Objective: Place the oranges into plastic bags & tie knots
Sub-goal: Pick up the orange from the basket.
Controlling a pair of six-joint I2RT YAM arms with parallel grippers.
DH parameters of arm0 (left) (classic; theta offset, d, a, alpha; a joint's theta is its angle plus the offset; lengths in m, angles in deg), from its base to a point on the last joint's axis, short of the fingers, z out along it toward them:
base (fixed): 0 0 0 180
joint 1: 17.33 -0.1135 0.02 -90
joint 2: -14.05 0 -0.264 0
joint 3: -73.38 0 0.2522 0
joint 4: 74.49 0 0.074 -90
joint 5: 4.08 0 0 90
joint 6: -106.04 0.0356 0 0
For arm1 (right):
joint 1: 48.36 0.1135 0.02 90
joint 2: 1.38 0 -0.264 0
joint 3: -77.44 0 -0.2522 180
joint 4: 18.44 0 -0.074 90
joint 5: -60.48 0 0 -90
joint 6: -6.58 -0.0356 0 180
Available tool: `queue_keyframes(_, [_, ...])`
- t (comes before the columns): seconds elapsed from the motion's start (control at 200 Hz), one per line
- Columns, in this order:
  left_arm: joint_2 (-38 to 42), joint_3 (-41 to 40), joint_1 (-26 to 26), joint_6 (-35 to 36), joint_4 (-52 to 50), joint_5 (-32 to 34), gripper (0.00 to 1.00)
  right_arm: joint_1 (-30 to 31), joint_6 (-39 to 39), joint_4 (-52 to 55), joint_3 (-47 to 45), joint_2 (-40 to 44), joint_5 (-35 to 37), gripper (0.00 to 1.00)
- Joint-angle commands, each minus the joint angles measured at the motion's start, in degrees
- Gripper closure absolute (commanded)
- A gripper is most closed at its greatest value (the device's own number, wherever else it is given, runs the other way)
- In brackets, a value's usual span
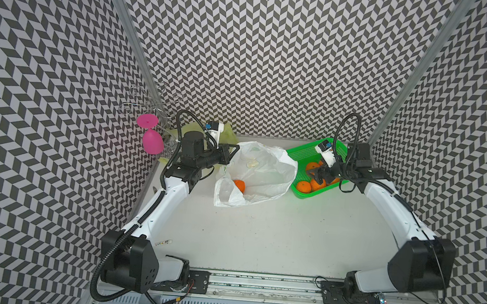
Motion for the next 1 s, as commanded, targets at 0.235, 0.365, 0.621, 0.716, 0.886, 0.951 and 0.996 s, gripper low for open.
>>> queue_keyframes(0.235, [2.9, -0.8, -0.4, 1.1, 1.9, 0.4, 1.0, 2.2, -1.2, -1.4, 22.2, -28.3, 18.1, 0.01])
queue_keyframes(0.365, [2.5, -0.8, -0.5, 1.1, 1.9, -0.1, 1.0, 2.4, 1.0, -2.3, 23.0, -32.5, 21.5, 0.0])
queue_keyframes(0.621, [2.5, -1.5, -0.6, 1.2, 2.3, -0.3, 1.0, 2.5, 3.4, 0.8, 21.9, -36.1, 21.8, 0.04])
queue_keyframes(0.716, [2.6, -1.8, -0.7, 1.1, 2.4, -0.5, 1.0, 2.5, 3.9, 1.5, 20.8, -36.1, 22.1, 0.07])
queue_keyframes(0.886, [3.0, -2.1, -0.8, 1.0, 2.5, -0.5, 1.0, 2.5, 4.3, 2.7, 21.2, -36.5, 21.4, 0.2])
queue_keyframes(0.951, [3.2, -2.3, -0.9, 0.9, 2.7, -0.5, 1.0, 2.6, 4.5, 3.7, 21.7, -36.6, 20.7, 0.26])
queue_keyframes(0.996, [3.6, -2.6, -1.0, 0.9, 2.9, -0.5, 1.0, 2.5, 4.5, 4.1, 21.7, -36.2, 20.1, 0.31])
